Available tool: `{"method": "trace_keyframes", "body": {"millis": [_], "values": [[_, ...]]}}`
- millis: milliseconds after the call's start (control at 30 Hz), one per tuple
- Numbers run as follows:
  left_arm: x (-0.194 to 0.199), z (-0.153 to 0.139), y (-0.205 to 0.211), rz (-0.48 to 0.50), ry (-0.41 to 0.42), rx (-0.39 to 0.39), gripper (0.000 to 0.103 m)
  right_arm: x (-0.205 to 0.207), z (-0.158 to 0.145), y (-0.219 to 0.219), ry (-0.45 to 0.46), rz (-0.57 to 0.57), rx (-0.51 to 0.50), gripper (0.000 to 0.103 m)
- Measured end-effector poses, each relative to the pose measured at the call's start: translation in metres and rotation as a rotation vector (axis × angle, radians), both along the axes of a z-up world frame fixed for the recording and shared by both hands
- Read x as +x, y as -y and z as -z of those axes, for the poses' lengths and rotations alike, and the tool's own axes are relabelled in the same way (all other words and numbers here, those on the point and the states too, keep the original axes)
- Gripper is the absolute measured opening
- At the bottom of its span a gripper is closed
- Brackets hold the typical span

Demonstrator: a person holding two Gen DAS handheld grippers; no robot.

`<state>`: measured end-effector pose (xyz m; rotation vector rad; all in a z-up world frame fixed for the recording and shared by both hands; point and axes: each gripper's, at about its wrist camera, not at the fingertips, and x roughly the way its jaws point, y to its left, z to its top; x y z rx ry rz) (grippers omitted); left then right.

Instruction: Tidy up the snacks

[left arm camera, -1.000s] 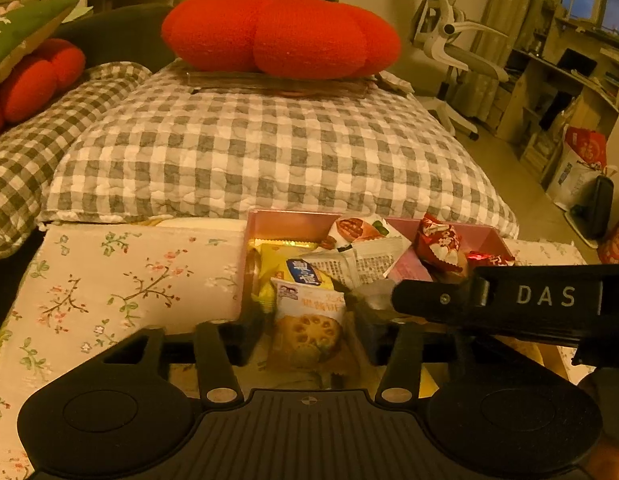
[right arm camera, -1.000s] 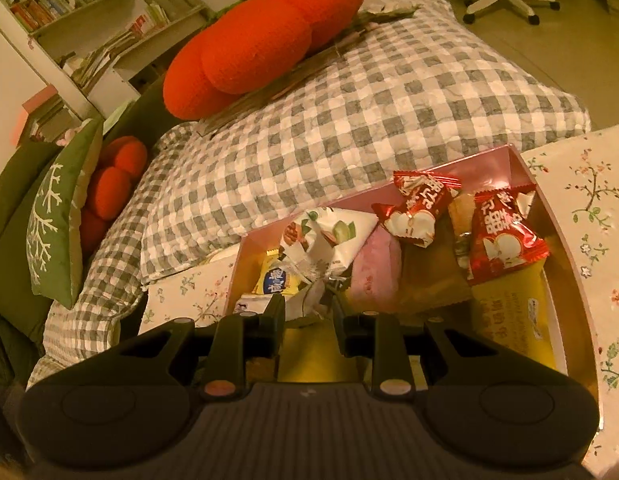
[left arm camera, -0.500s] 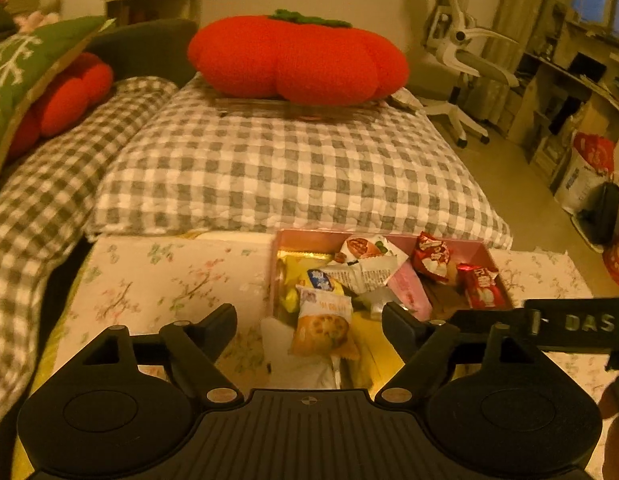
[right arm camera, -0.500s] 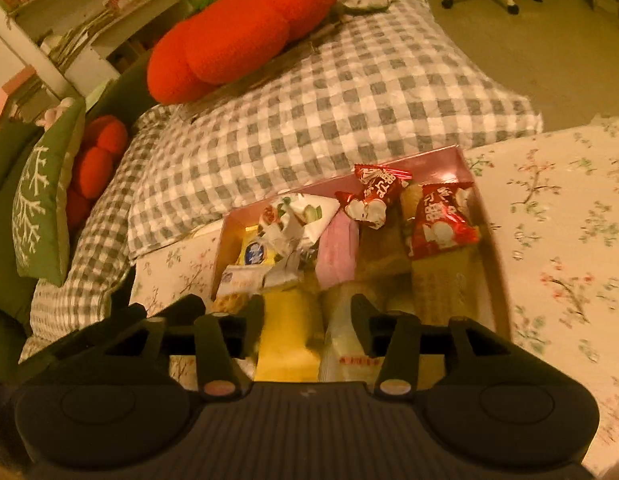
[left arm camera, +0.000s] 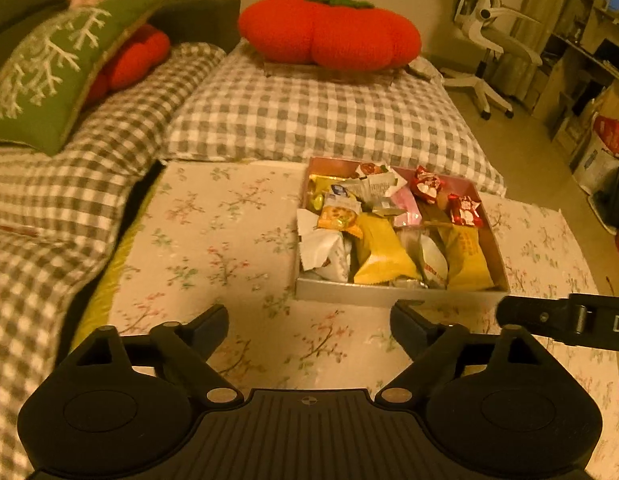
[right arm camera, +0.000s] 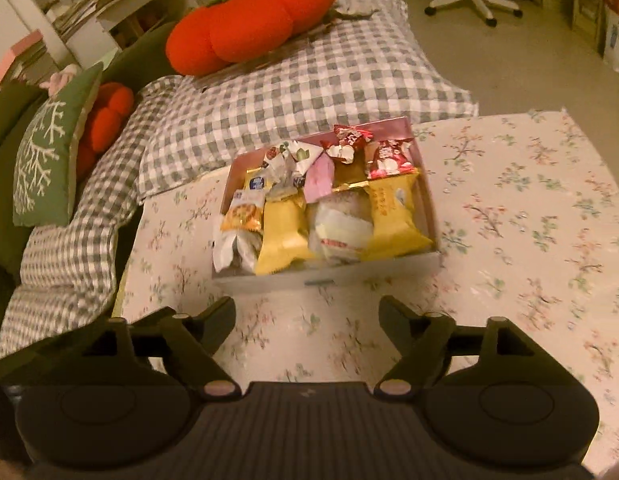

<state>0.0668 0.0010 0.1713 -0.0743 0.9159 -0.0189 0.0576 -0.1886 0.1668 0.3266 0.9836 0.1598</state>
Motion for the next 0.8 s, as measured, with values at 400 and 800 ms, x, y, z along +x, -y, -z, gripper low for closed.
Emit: {"method": "trace_keyframes", "body": {"millis": [400, 800], "values": [[-0.024, 0.009, 0.004, 0.005, 0.073, 0.128, 0.096, -0.025, 0.019, -0.006, 0.081, -0.037, -0.177, 0.095], [-0.027, 0.009, 0.015, 0.03, 0.091, 0.115, 0.101, -0.033, 0.017, -0.002, 0.109, -0.017, -0.177, 0.1]]}}
